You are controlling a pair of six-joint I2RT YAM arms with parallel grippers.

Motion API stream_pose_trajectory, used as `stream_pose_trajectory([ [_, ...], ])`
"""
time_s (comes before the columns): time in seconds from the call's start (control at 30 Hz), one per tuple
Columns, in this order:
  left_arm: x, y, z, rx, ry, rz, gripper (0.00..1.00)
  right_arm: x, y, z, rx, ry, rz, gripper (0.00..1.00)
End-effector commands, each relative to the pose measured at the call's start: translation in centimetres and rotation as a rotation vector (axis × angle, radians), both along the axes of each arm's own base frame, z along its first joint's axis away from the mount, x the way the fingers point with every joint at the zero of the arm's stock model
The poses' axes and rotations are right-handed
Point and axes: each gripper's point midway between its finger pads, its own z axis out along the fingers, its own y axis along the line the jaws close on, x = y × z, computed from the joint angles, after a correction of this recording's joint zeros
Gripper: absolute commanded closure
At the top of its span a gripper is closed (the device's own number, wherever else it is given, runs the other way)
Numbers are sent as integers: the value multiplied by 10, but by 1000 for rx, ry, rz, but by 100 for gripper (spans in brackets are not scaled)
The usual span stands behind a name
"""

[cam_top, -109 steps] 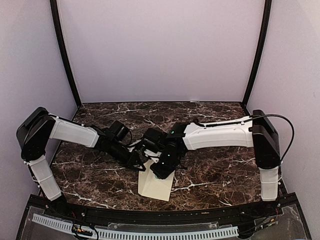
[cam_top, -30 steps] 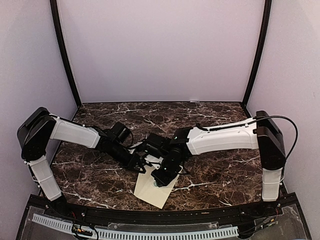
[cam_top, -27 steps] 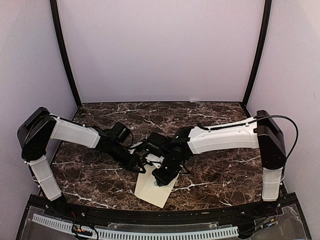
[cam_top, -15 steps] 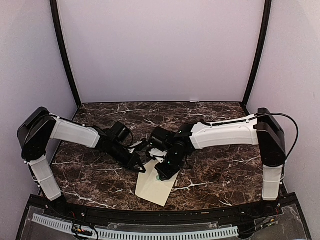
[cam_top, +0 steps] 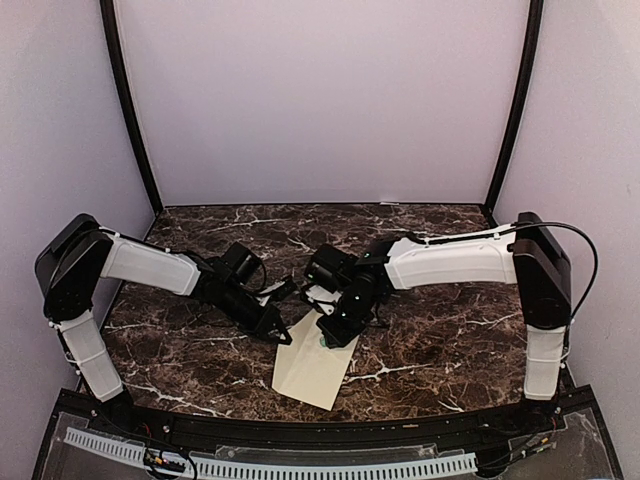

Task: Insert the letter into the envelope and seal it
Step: Paint the envelope at the center of the board.

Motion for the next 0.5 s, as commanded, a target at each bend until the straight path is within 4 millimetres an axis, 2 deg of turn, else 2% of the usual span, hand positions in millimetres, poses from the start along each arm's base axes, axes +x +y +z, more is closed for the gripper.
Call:
stream_pose_trajectory([
  [0.0, -3, 0, -1, 6, 6, -18, 100, 3, -43, -34, -192, 3, -30, 98],
  [0.17, -2, 1, -1, 11, 4, -13, 100, -6, -37, -29, -164, 26, -11, 98],
  [0.47, 0, 3, -4, 34, -1, 2, 100, -47, -26, -20, -126, 108, 49, 98],
])
